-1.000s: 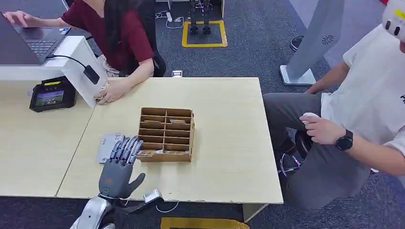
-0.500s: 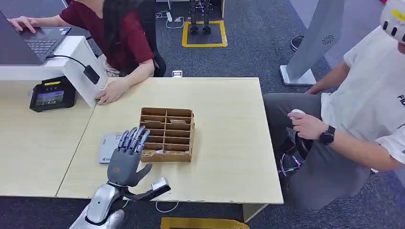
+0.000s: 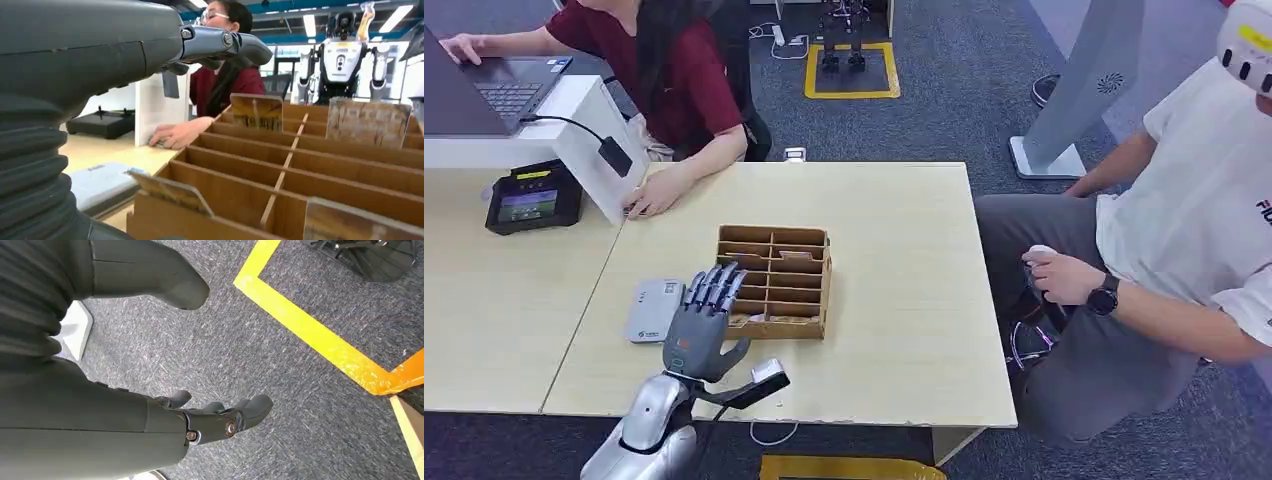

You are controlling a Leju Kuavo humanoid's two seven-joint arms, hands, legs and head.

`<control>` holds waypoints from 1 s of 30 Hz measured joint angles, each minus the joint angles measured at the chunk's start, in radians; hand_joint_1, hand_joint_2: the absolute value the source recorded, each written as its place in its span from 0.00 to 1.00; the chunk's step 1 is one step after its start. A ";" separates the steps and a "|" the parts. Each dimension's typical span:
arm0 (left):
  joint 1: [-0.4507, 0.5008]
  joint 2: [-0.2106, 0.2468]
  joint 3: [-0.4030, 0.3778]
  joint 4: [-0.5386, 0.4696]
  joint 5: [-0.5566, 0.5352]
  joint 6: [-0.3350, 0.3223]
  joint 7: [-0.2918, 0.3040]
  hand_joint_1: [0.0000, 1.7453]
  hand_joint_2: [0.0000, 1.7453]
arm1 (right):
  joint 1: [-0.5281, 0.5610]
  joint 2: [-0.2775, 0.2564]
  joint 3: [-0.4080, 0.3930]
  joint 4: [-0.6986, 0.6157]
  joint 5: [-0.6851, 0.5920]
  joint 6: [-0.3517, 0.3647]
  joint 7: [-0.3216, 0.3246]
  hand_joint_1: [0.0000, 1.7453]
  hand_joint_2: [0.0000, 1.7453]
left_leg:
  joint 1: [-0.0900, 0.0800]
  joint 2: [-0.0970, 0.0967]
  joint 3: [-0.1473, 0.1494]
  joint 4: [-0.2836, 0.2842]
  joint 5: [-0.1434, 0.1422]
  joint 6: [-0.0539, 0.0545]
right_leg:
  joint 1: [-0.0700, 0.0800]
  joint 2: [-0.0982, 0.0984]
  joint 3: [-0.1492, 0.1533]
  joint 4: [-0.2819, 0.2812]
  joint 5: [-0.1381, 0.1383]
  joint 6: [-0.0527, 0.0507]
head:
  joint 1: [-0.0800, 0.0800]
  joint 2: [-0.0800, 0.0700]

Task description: Pass the card to the sensor for recognition and then transmit it.

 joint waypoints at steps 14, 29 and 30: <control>-0.007 -0.002 -0.002 0.076 0.009 0.018 -0.009 1.00 1.00 | -0.002 0.000 0.000 -0.006 0.009 -0.006 -0.008 0.00 1.00 | 0.000 0.000 0.000 0.000 0.000 0.000 | 0.000 0.000 0.000 0.000 0.000 0.000 | 0.000 0.000; -0.014 -0.003 -0.002 0.084 0.053 0.005 -0.011 1.00 1.00 | -0.001 0.000 0.000 -0.006 0.019 -0.016 -0.021 0.00 1.00 | 0.000 0.000 0.000 0.000 0.000 0.000 | 0.000 0.000 0.000 0.000 0.000 0.000 | 0.000 0.000; -0.015 -0.003 -0.002 0.084 0.057 0.001 -0.011 1.00 1.00 | -0.001 0.000 0.000 -0.006 0.020 -0.015 -0.021 0.00 1.00 | 0.000 0.000 0.000 0.000 0.000 0.000 | 0.000 0.000 0.000 0.000 0.000 0.000 | 0.000 0.000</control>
